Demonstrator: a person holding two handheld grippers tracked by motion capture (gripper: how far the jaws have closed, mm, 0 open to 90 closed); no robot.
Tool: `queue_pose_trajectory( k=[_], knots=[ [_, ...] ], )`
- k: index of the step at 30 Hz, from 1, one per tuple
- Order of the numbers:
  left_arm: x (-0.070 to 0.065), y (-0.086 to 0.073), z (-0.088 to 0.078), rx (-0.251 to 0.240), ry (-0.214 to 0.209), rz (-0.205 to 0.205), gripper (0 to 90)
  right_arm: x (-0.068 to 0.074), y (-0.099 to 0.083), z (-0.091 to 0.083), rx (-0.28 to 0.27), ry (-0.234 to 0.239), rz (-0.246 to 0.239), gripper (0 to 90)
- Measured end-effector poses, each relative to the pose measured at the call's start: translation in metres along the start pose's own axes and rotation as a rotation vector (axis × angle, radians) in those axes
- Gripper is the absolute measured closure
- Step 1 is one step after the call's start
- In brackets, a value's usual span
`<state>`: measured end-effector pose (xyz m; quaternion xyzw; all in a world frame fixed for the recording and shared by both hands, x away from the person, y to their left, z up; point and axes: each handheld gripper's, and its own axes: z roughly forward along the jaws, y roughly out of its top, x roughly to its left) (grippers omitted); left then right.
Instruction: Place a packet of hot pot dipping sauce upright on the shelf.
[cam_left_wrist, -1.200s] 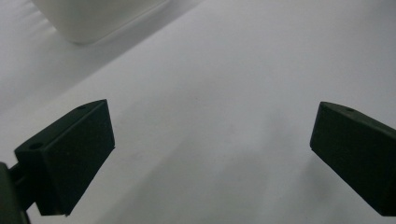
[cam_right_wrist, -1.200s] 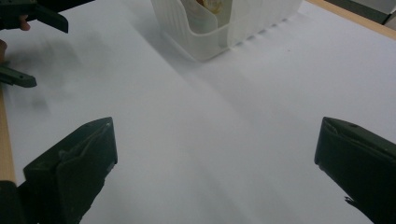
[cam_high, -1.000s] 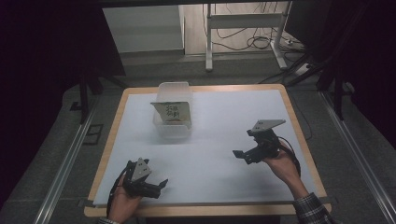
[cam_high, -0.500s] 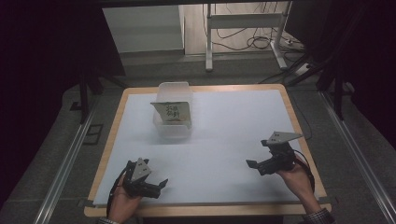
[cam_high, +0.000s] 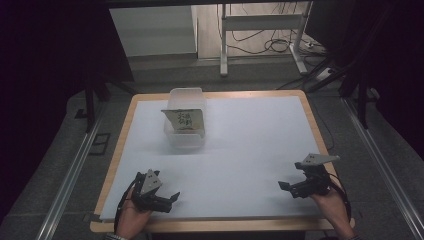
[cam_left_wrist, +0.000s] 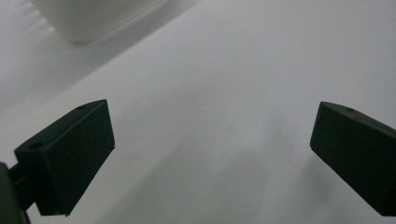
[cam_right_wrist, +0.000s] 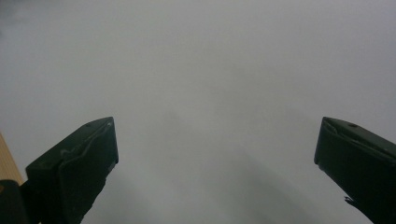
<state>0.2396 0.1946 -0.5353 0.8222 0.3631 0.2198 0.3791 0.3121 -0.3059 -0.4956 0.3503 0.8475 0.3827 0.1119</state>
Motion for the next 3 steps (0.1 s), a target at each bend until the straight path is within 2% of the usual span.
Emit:
queue_pose_trajectory(
  k=[3],
  knots=[
    [0.0001,0.0002,0.0005,0.001,0.000,-0.001,0.0,-0.0033,-0.0034,-0.0003,0.006,-0.006,0.011,0.0]
  ],
)
